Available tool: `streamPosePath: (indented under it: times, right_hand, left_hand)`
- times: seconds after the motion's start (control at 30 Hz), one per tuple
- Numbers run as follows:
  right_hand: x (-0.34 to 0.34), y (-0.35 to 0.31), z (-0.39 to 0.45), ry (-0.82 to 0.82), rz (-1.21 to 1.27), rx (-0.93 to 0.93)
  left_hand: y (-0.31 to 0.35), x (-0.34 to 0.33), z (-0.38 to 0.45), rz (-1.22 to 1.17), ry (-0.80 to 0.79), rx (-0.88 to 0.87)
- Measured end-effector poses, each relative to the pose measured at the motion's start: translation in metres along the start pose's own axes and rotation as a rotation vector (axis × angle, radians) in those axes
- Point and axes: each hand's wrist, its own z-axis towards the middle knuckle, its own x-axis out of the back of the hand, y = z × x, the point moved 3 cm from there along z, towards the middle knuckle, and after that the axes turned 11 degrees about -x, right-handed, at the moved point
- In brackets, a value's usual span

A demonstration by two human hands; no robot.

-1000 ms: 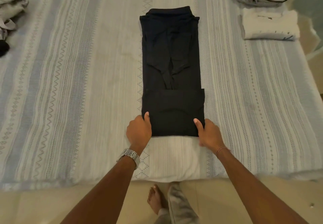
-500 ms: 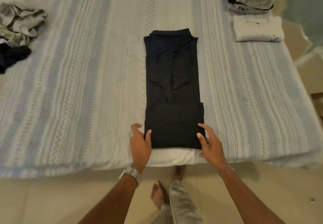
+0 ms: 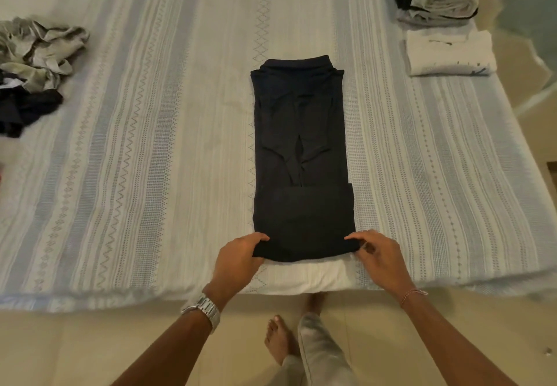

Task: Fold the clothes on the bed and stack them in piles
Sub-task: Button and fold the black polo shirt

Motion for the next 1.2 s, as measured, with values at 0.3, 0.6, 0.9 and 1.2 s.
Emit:
streamPosePath:
  times: [0.3,0.6,0.9,1.2]
  right_hand:
    - [0.023,-0.051,0.049,0.102,0.163,0.105]
    - [0.007,-0.070,0.122,-0.149,0.425,-0.097]
    - [-0.008,-0.067,0.151,0.111,0.267,0.010]
    - [-0.013,-0.084,0.181,0.479,0.023,0.003]
  left_hand:
    - [0.012,0.066,0.076,-0.430,0.398,-0.051]
    - [0.007,0.054,0.149,-0.722,0.481,0.337]
    - [-0.020,0.035,0.163,-0.991,0.091,0.328]
    - [-0.020,0.049,0.209,-0.519,0.358,0.228]
